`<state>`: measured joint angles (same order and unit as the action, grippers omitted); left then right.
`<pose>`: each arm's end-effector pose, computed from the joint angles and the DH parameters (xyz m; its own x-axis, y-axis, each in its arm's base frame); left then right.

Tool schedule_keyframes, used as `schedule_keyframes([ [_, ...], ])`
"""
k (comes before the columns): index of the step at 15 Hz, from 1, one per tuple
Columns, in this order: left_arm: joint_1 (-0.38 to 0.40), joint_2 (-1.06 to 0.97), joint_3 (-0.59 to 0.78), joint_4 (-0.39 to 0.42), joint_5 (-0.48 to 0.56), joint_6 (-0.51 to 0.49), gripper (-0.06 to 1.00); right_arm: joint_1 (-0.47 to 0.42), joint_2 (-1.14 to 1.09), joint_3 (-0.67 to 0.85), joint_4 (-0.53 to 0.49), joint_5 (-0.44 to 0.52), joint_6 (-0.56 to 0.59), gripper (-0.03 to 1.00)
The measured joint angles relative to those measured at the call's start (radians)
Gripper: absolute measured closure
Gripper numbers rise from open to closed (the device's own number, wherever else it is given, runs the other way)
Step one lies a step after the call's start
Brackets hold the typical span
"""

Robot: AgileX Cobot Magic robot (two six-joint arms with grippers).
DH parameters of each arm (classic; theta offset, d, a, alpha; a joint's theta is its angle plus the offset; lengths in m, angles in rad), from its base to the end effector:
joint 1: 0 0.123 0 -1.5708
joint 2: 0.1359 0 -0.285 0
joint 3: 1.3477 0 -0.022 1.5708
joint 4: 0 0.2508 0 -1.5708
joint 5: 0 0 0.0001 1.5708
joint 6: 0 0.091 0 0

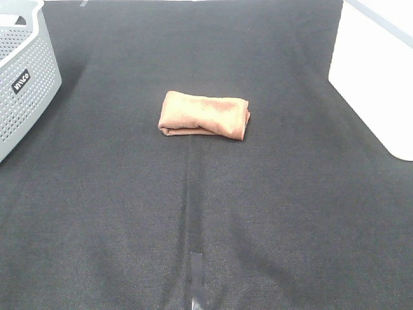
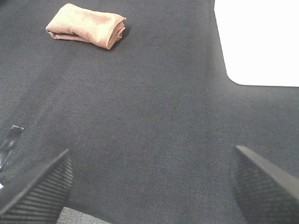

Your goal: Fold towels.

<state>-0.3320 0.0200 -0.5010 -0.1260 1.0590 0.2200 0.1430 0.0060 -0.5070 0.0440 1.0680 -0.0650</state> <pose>-0.0053 -0.0087 0.2783 -0.3718 0.2937 -0.8806 0.4800 0.8728 0.0884 -0.0055 0.0028 0.2787 -0.4484 -0.1088 -0.8872 -0.1961 0.9804 -0.0211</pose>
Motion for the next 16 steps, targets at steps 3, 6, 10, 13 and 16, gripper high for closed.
schedule_keyframes([
  [3, 0.0, 0.0, 0.0, 0.0, 0.0, 0.0, 0.18, 0.0, 0.0, 0.0, 0.0, -0.001, 0.0, 0.12],
  [6, 0.088, 0.0, 0.0, 0.0, 0.0, 0.001, 0.18, -0.032, 0.023, 0.0, 0.002, -0.001, 0.0, 0.12],
  [10, 0.25, -0.024, 0.0, 0.0, -0.001, 0.001, 0.18, -0.139, 0.037, 0.0, 0.003, -0.002, 0.0, 0.12],
  [13, 0.271, -0.024, 0.0, 0.0, -0.001, 0.001, 0.18, -0.143, 0.029, 0.0, 0.003, -0.002, 0.0, 0.12],
  [16, 0.272, -0.025, 0.0, 0.0, -0.001, 0.001, 0.18, -0.143, 0.011, 0.0, 0.003, -0.003, 0.0, 0.12],
])
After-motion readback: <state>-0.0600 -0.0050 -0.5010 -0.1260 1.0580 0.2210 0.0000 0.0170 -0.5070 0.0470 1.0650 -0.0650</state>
